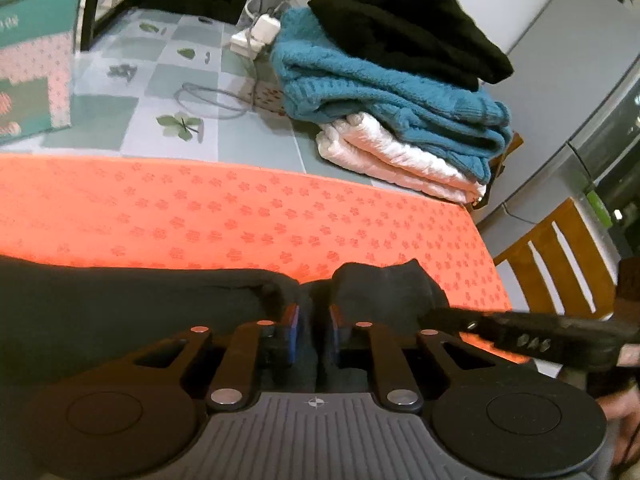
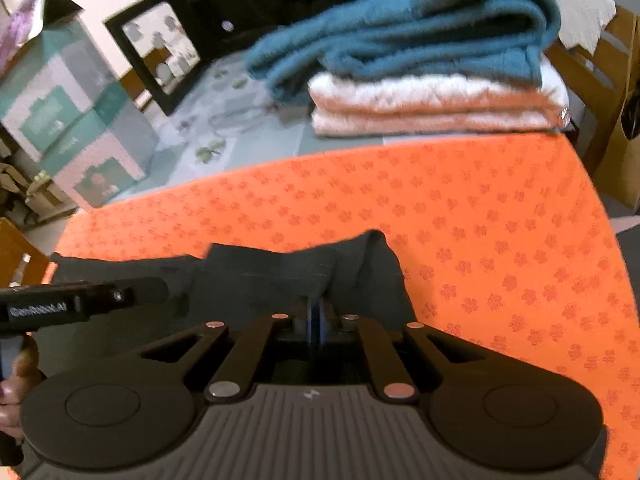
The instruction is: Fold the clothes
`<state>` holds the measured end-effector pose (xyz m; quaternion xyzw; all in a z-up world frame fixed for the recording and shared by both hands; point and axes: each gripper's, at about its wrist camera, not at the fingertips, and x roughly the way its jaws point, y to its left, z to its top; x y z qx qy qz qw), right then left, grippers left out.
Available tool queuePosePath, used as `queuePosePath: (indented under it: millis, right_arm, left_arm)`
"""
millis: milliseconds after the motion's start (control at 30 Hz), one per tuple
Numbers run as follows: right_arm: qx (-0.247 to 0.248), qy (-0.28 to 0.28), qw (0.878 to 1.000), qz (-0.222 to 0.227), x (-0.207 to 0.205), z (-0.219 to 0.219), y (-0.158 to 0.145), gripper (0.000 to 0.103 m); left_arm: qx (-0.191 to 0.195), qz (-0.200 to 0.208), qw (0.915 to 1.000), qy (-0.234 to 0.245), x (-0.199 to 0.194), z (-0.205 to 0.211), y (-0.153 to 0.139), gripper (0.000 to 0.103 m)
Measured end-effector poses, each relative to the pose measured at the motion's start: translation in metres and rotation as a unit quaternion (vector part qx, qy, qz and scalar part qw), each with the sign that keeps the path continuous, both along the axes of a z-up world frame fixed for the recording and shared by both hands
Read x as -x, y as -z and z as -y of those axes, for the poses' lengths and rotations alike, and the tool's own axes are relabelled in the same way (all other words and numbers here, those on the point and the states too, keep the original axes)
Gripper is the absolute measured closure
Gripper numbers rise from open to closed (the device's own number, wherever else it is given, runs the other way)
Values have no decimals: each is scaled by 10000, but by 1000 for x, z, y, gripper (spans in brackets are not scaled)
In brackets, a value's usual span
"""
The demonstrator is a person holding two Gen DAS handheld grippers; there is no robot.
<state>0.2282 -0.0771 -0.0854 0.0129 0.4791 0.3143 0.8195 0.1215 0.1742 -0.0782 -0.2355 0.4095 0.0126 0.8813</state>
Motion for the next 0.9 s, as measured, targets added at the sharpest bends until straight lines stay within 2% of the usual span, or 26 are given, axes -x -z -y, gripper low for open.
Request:
queuePosePath:
  millis: [167,300,500,667,767,900]
  right_arm:
    - [-95,-119,9998,127,25,16,-35,95]
    - [-161,-113,9997,170,59,36,-57,88]
    - [-291,14,9994,173,118,68,-78,88]
    - [-288,207,9992,208,170,97,-84,88]
    - [-277,331,9988,235,199,114,-83,82]
    - [-241,349,9988,225,234,136,-77,81]
  left_arm:
    - [-340,-11,9993,154,36,9,-24,78]
    - [-640,104,9972,365,73,22,-46,72]
    - [-775,245,9952,551,123,38,-65,64]
    - [-909,210,9929,743,156,53,-65,62]
    - [-994,174,9911,874,175,64,-60,60]
    - [-1032,104,9903,928,202,79,-54,58]
